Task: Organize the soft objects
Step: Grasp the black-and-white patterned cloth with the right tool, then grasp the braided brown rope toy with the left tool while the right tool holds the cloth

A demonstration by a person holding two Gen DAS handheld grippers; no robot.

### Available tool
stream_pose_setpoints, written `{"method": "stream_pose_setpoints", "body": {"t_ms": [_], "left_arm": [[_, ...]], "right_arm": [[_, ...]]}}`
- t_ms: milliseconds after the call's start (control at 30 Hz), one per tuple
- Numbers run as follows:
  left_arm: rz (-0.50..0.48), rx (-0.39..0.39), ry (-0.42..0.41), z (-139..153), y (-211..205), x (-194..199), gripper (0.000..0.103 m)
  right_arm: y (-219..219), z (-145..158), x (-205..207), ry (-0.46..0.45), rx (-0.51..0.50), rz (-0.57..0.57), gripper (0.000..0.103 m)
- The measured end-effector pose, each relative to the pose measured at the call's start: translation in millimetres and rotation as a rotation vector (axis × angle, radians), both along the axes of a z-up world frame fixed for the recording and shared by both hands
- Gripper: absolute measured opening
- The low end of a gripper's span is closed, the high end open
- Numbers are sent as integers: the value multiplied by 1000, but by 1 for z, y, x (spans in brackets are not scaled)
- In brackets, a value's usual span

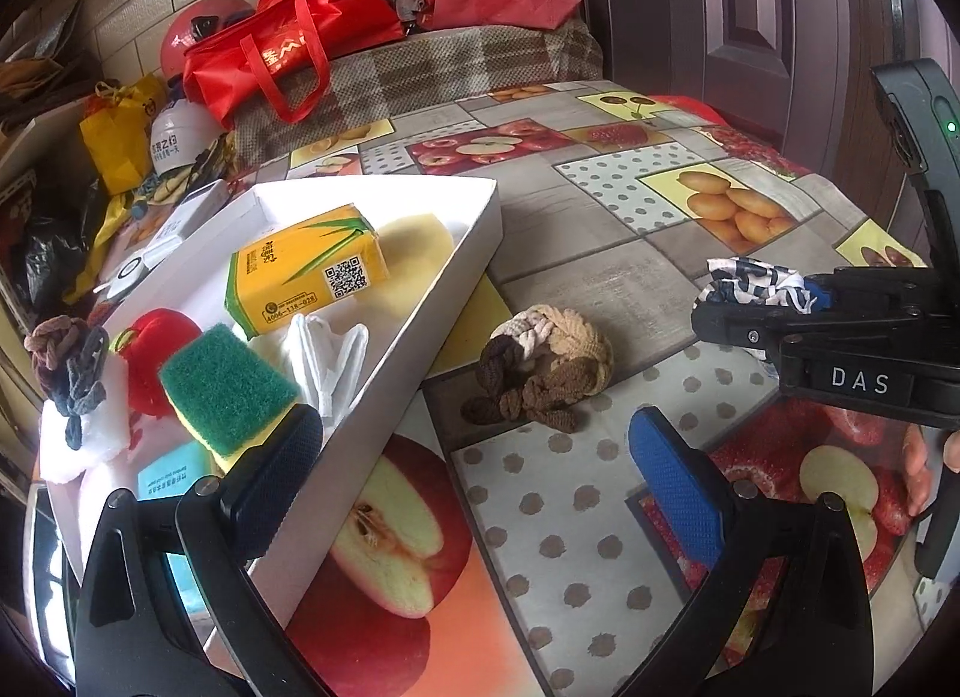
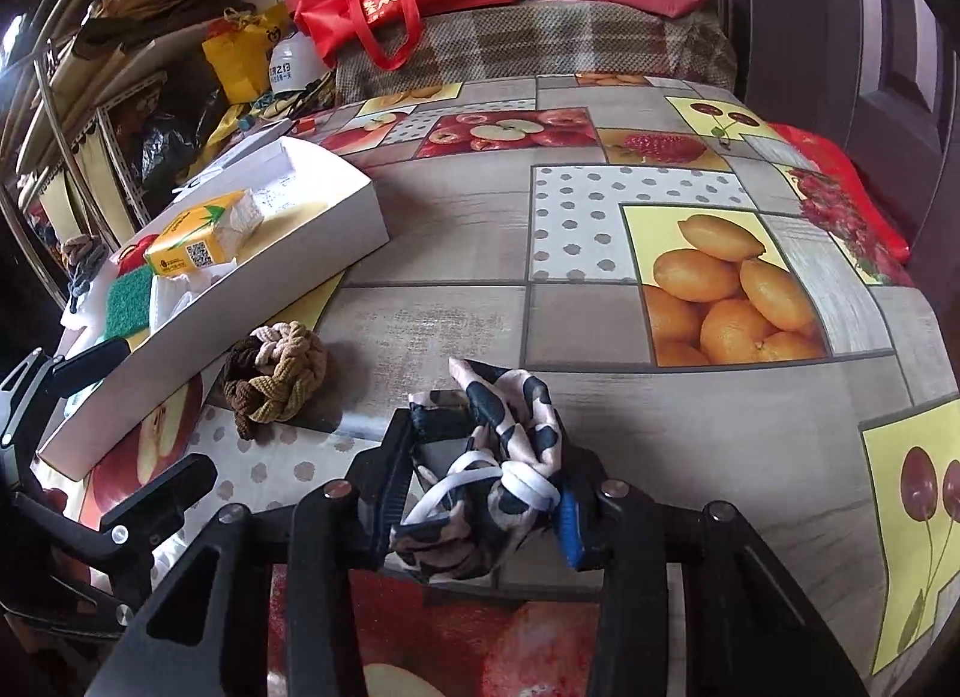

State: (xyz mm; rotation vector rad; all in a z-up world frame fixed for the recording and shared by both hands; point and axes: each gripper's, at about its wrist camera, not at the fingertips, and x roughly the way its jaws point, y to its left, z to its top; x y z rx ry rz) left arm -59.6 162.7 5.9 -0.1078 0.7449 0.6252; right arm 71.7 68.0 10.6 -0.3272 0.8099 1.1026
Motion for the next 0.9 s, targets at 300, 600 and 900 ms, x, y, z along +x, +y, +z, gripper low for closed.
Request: {"method": "stream_pose_setpoints", "body": {"t_ms": [300,600,900], "left_arm": [[-1,36,98,-7,2,51,103],[-45,71,125,-9,-5,59,60],[-94,-70,-41,4,7,38,59]], "right_arm": [[-5,0,5,60,40,-3,41],[-7,0,8,83,55,-12,42],[-12,0,13,110,74,-24,42]]}}
